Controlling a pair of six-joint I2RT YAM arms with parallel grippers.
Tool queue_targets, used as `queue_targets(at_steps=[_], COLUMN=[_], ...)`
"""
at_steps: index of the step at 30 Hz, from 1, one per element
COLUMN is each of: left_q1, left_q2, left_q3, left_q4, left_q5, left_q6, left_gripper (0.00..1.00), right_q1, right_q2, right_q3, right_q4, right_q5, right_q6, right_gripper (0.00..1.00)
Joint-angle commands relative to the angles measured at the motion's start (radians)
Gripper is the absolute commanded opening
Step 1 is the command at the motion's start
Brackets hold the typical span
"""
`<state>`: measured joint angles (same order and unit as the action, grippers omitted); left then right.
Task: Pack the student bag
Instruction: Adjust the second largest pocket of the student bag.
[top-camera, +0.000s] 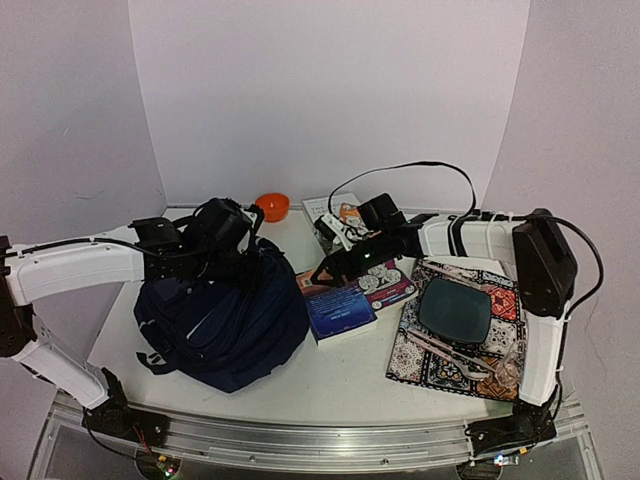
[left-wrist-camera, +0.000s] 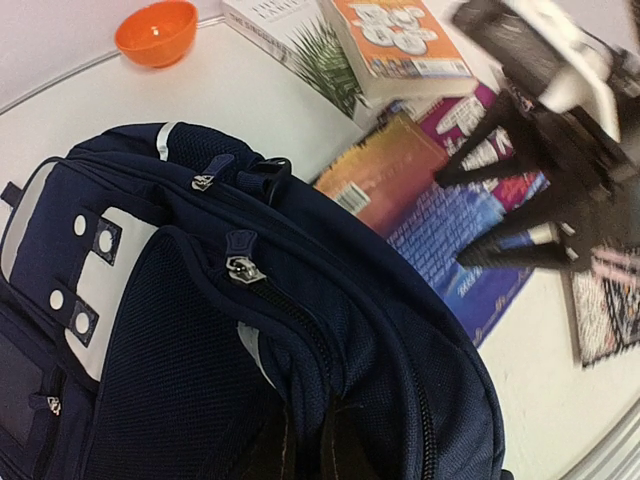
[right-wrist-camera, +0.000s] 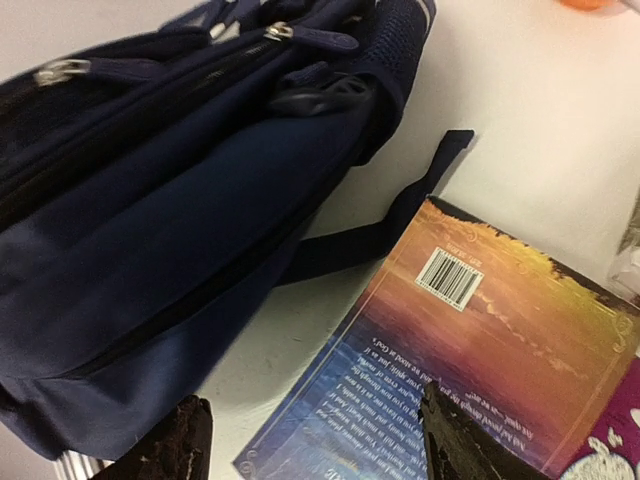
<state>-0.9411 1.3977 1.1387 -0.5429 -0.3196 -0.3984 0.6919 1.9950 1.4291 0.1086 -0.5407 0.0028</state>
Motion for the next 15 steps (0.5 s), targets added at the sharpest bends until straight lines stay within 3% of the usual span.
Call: queue_targets(at_steps=[1, 15], left_q1=[0.047, 0.120], left_q2=[0.023, 0.242], left_q3=[0.114, 0.309], left_q4=[0.019, 0.020], left_q5=[-0.045, 0.027], left_q6=[-0.075, -0.195], left_gripper=[0.00, 0.00], right_q1=[0.011, 0.083], right_q2=[-0.122, -0.272], right_q3=[-0.053, -0.282], right_q4=[0.099, 0.264], right_q5=[0.034, 0.237], right_q6=[0.112, 0.299], right_gripper=[0.74, 0.79])
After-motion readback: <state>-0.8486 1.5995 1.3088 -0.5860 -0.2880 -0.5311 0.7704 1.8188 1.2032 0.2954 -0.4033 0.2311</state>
